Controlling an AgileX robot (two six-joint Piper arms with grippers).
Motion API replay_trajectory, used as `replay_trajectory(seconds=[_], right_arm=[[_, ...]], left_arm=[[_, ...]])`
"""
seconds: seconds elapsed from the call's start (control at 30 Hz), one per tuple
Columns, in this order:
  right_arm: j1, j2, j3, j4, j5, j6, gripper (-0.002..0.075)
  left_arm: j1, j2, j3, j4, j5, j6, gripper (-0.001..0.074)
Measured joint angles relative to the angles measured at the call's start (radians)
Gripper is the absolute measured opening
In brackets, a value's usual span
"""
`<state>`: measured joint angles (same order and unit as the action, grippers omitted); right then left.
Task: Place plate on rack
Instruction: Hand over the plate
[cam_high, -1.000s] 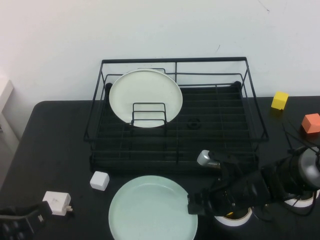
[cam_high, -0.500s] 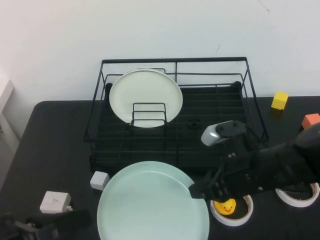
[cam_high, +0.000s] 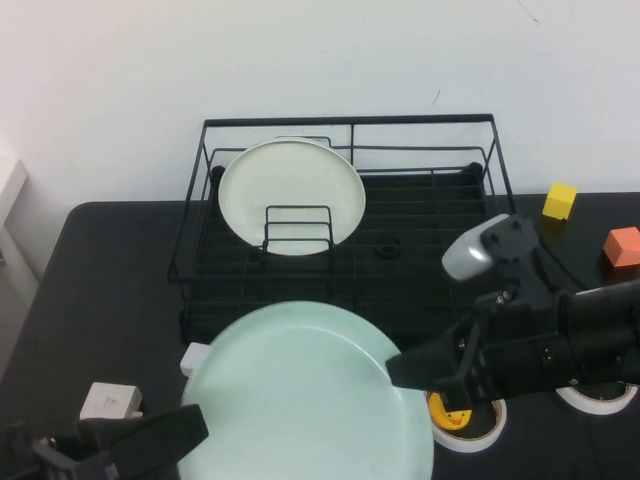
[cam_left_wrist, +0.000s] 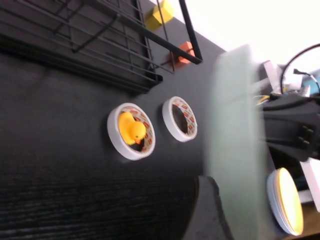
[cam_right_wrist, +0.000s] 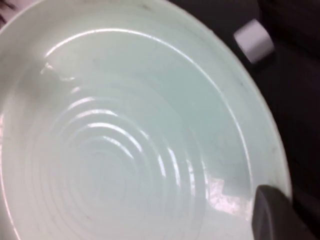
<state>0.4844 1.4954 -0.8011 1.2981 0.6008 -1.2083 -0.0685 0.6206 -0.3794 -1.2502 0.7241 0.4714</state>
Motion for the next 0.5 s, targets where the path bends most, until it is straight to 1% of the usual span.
replay_trajectory(seconds=[0.2,0.27,0.33,0.43,0.47,0.5], right_arm=[[0.002,-0.011,0.0,0.132,0.065,-0.093,0.0011],[0.002,-0.011,0.0,0.159,0.07,-0.113,0.0011],[0.002,-0.011,0.0,0.177,0.074,-0.145,0.0011],[0.002,-0.011,0.0,0.191,0.089,-0.195,0.0012],[0.002,-0.011,0.0,0.195,0.093,-0.222,0.0013],[0.0,-0.011,0.0,0.202,0.106,-0.254,0.0015]], left_arm=[[0.0,0.012,0.0,0.003,-0.02,0.032,0.044],[0.0,0.026,0.0,0.003,-0.02,0.05,0.0411],[0.0,0.04,0.0,0.003,-0.018,0.071,0.0332],[0.0,0.053,0.0,0.003,-0.011,0.109,0.0138],[0.0,0.054,0.0,0.004,-0.009,0.126,0.0105],[0.0,0.056,0.0,0.012,-0.013,0.143,0.0097]])
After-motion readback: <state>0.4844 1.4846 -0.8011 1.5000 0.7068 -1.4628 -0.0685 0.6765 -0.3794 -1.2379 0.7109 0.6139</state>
